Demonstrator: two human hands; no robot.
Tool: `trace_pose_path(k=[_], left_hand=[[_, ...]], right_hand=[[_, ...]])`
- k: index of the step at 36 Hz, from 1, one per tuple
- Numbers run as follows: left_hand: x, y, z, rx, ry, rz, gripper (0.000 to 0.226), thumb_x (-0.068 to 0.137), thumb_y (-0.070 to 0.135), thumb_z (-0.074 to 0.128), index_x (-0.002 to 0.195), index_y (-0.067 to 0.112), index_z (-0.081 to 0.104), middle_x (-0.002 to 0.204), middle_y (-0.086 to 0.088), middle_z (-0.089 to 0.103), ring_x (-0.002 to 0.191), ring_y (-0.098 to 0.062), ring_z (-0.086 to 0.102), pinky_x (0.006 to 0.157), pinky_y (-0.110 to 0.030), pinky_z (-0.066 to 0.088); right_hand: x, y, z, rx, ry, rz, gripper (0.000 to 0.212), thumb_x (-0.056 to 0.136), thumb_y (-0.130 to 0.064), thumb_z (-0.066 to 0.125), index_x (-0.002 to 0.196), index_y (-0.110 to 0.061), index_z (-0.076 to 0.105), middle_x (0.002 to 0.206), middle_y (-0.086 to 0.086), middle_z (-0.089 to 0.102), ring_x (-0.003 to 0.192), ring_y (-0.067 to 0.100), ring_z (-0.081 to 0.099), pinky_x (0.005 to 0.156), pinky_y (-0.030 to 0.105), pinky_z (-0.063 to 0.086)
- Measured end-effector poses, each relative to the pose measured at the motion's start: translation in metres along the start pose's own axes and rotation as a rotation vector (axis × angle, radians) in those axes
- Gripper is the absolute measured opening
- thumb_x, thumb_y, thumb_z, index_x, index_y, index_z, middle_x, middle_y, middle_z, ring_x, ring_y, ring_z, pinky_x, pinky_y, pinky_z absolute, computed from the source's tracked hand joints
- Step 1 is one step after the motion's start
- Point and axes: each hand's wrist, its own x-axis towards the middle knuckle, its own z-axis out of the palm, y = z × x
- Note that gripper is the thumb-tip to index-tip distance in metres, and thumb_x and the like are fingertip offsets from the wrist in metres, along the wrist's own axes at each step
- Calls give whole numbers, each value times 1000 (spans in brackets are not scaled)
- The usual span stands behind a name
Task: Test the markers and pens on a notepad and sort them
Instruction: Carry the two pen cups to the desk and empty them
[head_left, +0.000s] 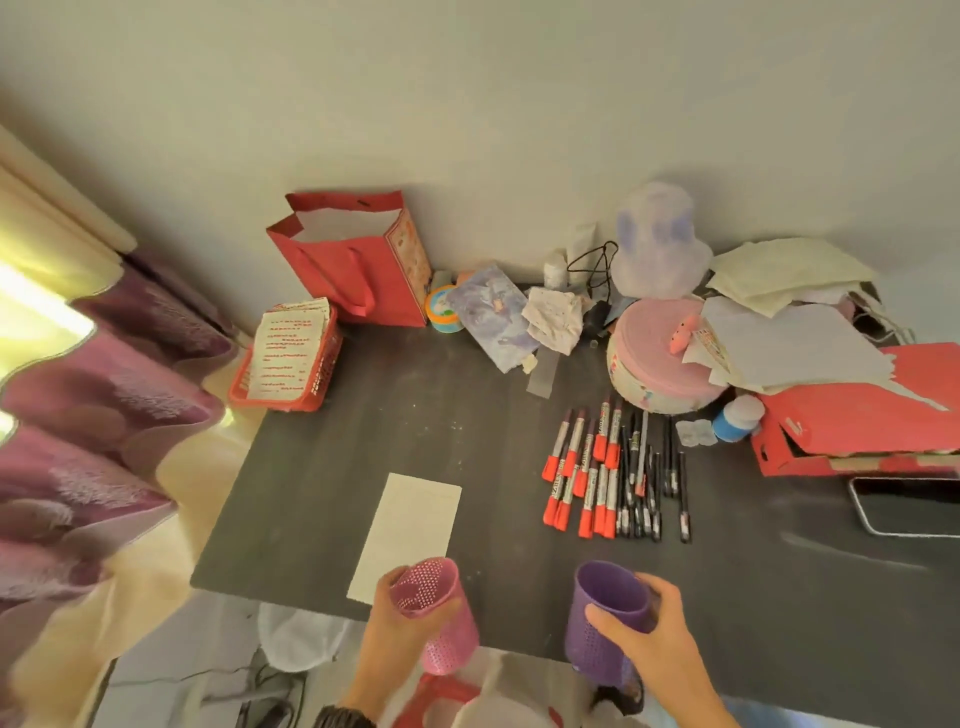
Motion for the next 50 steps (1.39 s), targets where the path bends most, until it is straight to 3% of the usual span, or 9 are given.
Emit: trace_pose_path(k=[4,7,14,18,23,27,32,38,50], left_hand=[[-26,-22,-23,-125,131,1,107,37,50,90,131,23,46,114,9,64,100,-8,63,86,-31,49],[-36,-32,-39,-189,218,17,95,53,42,94,133,29,44,118,10,62,102,-5,61,81,-26,46],[-9,-38,-80,-270,348,47,84,64,43,90,131,40,39,117,18,55,103,-2,57,76,-22,45],[40,-34,-105,-249,339,43,89,66,35,92,135,33,36,117,17,52,103,-4,56,76,-22,46],[118,-15,-137,-159,302,30,94,62,25,93,133,37,32,122,12,48,108,-9,54,80,-18,42],[180,0,-159,-109,254,99,99,56,43,93,135,38,33,130,10,44,114,-8,51,88,-23,43],[234,16,-176,-14,191,156,99,62,39,92,139,41,29,135,14,47,121,-10,52,92,-24,42],[266,29,-192,52,158,160,101,59,55,85,142,44,29,140,14,49,125,-11,52,101,-41,47],[293,44,-195,206,80,213,100,70,41,86,144,51,19,145,12,40,127,-16,51,88,-34,46]], right_hand=[[-9,11,12,-61,-14,-19,81,51,-36,100,109,-37,44,115,-15,60,103,14,63,97,45,50],[-12,12,25,-96,-70,-54,84,53,-28,100,113,-36,42,118,-16,57,101,10,62,96,41,48],[-5,-21,70,-223,-245,-162,93,59,-47,95,135,-40,41,124,-23,61,113,6,62,99,40,52],[15,-52,118,-278,-273,-265,78,63,-37,96,124,-47,48,118,-27,63,105,-5,62,83,23,55],[52,-95,194,-356,-227,-399,82,64,-36,96,131,-37,50,128,-18,59,119,9,57,86,26,59],[92,-113,257,-353,-165,-457,84,65,-46,93,136,-39,47,133,-20,55,123,11,54,93,35,59],[127,-135,325,-304,-153,-435,83,63,-58,86,130,-63,38,128,-39,50,122,-1,54,85,15,56],[145,-146,370,-341,-149,-430,85,69,-39,91,138,-45,43,133,-31,50,126,-4,49,87,9,49],[161,-134,393,-430,-59,-335,94,70,-37,91,144,-45,34,139,-28,45,131,5,47,99,24,50]])
